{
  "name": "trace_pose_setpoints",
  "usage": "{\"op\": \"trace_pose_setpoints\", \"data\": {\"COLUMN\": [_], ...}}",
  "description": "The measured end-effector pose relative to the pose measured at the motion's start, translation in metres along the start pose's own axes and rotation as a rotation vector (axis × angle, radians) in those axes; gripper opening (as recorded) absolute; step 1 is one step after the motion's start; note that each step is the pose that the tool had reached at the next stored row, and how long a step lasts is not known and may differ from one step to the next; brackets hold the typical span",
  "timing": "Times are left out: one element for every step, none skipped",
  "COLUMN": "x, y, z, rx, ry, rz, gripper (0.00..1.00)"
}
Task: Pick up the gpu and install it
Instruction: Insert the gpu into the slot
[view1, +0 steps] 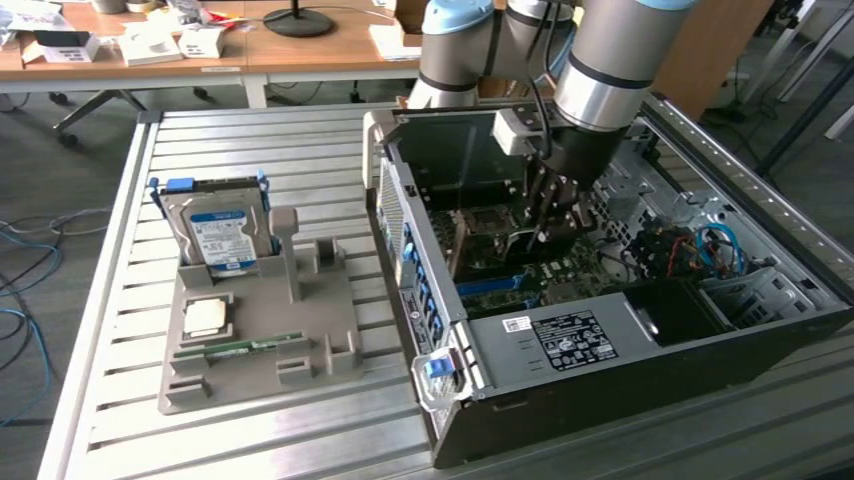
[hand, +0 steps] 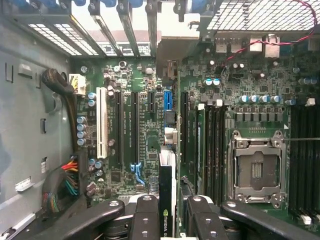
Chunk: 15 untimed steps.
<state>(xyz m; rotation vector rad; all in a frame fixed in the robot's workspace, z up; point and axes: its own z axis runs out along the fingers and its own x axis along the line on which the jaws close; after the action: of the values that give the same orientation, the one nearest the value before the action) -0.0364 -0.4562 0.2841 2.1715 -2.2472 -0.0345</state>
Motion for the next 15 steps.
{"op": "trace_pose_setpoints", "data": {"x": [0.0,0.0001,0.0001,0.0002,0.0003,0.0003,0.0005,0.0006,0.0006,0.0006,0.0006,0.0007,0.0007,0.0007,0.0008], "y": [0.002,0.0042,0.0061,0.0076,0.0084,0.0086,0.0086,0.0086,0.0085,0.0085,0.0085,0.0087,0.0091,0.0098,0.0112], "z": [0.0002,0.0005,0.0007,0.0009,0.0014,0.0022,0.0033,0.0044,0.0055,0.0067,0.0075,0.0078,0.0079,0.0081,0.0084], "rx": [0.0001,0.0002,0.0002,0.0001,0.0001,0.0001,0.0002,0.0001,0.0002,0.0001,0.0002,0.0001,0.0,0.0,0.0001], "ry": [-0.0002,-0.0004,-0.0004,-0.0002,-0.0001,-0.0001,-0.0002,0.0,-0.0002,-0.0002,-0.0002,0.0,0.0002,0.0001,-0.0001], "rz": [0.0,0.0,0.0,0.0,0.0,0.0,0.0,0.0,0.0,-0.001,-0.001,-0.001,0.0,0.0,0.0], "gripper": [0.26,0.26,0.26,0.26,0.26,0.26,0.26,0.26,0.26,0.26,0.26,0.26,0.26,0.26,0.26]}}
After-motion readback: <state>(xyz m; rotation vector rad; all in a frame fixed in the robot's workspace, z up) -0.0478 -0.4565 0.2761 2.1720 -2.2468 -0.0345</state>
